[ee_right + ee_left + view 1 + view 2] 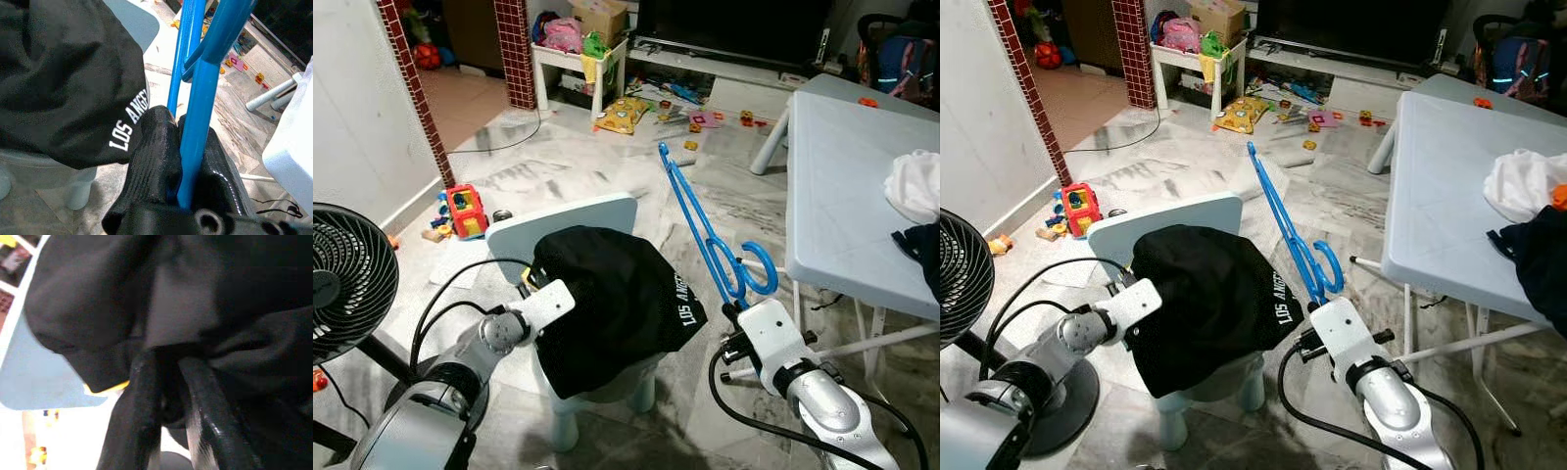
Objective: Hang hanger
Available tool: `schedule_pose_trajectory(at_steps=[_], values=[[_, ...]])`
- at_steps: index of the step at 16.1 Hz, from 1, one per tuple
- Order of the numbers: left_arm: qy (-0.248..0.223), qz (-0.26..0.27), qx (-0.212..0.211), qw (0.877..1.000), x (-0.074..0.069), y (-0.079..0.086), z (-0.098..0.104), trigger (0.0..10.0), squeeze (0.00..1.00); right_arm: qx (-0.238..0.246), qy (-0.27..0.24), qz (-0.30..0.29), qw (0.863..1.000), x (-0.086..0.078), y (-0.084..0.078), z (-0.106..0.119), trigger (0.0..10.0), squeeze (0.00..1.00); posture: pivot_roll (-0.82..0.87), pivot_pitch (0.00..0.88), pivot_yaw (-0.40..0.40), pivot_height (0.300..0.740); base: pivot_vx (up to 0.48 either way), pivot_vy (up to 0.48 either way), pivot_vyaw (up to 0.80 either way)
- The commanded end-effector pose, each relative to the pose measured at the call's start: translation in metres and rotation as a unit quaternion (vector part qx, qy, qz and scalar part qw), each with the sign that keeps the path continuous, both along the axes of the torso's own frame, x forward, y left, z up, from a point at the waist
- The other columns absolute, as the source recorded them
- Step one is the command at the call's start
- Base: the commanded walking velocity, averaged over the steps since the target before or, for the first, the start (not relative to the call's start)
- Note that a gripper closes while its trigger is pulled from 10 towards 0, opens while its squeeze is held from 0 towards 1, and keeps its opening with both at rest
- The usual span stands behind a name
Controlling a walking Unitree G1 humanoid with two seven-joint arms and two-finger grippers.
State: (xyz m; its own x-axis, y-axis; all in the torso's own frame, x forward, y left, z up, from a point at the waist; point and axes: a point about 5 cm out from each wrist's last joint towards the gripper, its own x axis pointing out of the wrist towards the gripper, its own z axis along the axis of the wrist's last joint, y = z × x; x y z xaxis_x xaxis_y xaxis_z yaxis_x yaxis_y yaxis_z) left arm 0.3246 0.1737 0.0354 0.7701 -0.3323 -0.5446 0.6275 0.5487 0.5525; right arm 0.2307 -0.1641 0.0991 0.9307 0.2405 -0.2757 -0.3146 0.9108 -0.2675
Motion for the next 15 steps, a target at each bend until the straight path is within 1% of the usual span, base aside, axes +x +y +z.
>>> schedule_pose_trajectory(at_steps=[1, 3, 9, 10, 11, 13, 14, 15], values=[[-0.024, 0.003, 0.005, 1.000, 0.007, 0.000, 0.008, 0.0, 0.00, -0.001, -0.006, 0.003, 1.000, 0.002, 0.000, 0.002, 10.0, 0.00, -0.05, 0.010, -0.071, 0.740, 0.000, 0.000, 0.00], [-0.043, 0.014, 0.013, 0.999, 0.009, 0.003, 0.012, 0.0, 0.00, -0.001, -0.008, 0.002, 1.000, 0.003, 0.000, 0.003, 10.0, 0.00, -0.05, 0.007, -0.070, 0.740, 0.000, 0.000, 0.00], [-0.060, 0.017, 0.011, 0.998, 0.011, 0.004, 0.015, 0.0, 0.00, -0.002, -0.010, 0.002, 1.000, 0.005, 0.000, 0.003, 10.0, 0.00, -0.04, 0.003, -0.074, 0.740, 0.000, 0.000, 0.00], [-0.074, 0.011, 0.017, 0.997, 0.013, 0.003, 0.018, 0.0, 0.00, -0.002, -0.010, 0.002, 1.000, 0.005, 0.000, 0.003, 10.0, 0.00, -0.04, 0.004, -0.074, 0.740, 0.000, 0.000, 0.00], [-0.100, 0.015, 0.016, 0.995, 0.017, 0.003, 0.025, 0.0, 0.00, -0.002, -0.009, 0.002, 1.000, 0.005, 0.001, 0.003, 10.0, 0.00, -0.04, 0.006, -0.074, 0.740, 0.000, 0.000, 0.00], [-0.170, 0.023, 0.025, 0.985, 0.028, 0.003, 0.044, 0.0, 0.00, 0.000, -0.009, 0.002, 1.000, 0.005, 0.001, 0.002, 10.0, 0.00, -0.04, 0.007, -0.074, 0.740, 0.000, 0.000, 0.00], [-0.177, 0.025, 0.026, 0.984, 0.029, 0.003, 0.047, 0.0, 0.00, 0.000, -0.009, 0.001, 1.000, 0.005, 0.001, 0.002, 10.0, 0.00, -0.04, 0.007, -0.074, 0.740, 0.000, 0.000, 0.00], [-0.202, 0.030, 0.027, 0.979, 0.034, 0.002, 0.056, 0.0, 0.00, 0.000, -0.009, 0.001, 1.000, 0.005, 0.001, 0.002, 10.0, 0.00, -0.04, 0.008, -0.075, 0.740, 0.000, 0.000, 0.00]])
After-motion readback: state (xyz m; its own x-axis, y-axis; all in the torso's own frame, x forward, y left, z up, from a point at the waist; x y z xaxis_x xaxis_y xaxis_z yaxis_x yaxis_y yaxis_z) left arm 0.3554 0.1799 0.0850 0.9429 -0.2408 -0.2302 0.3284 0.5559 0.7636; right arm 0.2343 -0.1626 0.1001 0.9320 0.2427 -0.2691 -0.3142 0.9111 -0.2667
